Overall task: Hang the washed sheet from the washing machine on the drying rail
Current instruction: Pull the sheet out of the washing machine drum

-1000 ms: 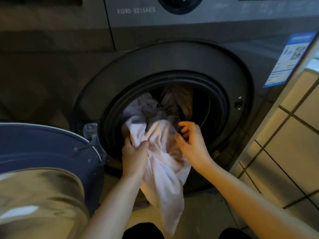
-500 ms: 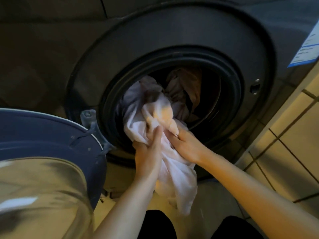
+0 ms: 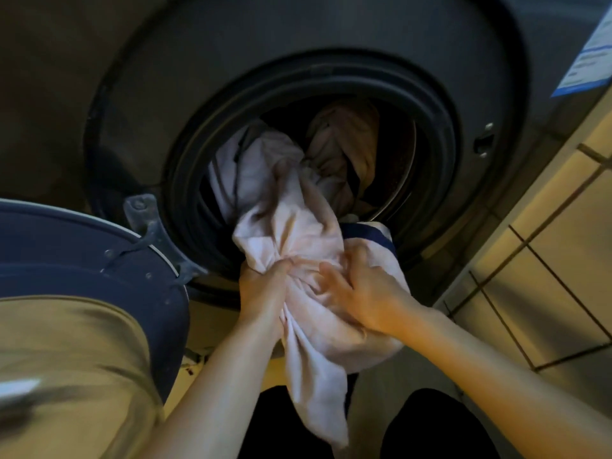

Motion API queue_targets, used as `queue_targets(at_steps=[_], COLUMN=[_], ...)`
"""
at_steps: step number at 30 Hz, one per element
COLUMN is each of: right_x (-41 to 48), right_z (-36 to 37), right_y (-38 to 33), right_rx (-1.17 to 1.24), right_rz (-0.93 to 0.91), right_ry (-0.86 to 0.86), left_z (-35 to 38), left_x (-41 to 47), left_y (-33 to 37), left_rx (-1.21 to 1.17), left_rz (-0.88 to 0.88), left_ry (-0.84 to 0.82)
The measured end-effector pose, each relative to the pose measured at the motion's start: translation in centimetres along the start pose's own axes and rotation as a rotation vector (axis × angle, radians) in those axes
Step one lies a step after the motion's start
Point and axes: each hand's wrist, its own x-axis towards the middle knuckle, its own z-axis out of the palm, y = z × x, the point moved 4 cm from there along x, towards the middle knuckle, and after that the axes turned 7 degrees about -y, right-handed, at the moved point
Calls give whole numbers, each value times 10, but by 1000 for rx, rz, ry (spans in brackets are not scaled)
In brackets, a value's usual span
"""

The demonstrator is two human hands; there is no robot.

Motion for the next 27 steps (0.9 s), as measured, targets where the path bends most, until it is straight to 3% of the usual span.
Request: queue_targets(at_steps=[4,7,8,10,12,13,19,27], right_x=[8,7,8,12,18,21,38,-21], right_z=[10,18,15,0,-15,-17,-8,-37], right_y=[11,4,3,10,15,15,12,6], right_rx=[-19,-36,-67,-267,-476,-529,-725,-668], right_rz=[57,-92,-166,-264,-260,-230,-60,31], right_ry=[-186,-351,-298,-21,266,326,258,258], left_z=[-2,-4,-5,-5,-5,-5,-7,-11], left_x=[20,32,35,38,37,35,18,12], left_y=[-11,-12,-13,-14,-15,-15,-12,-5], left_rx=[105,177,193,224,234,227,133,127], left_rz=[45,51,57,74,100,110,120,100], left_ry=[47,57,56,43,36,37,23,8])
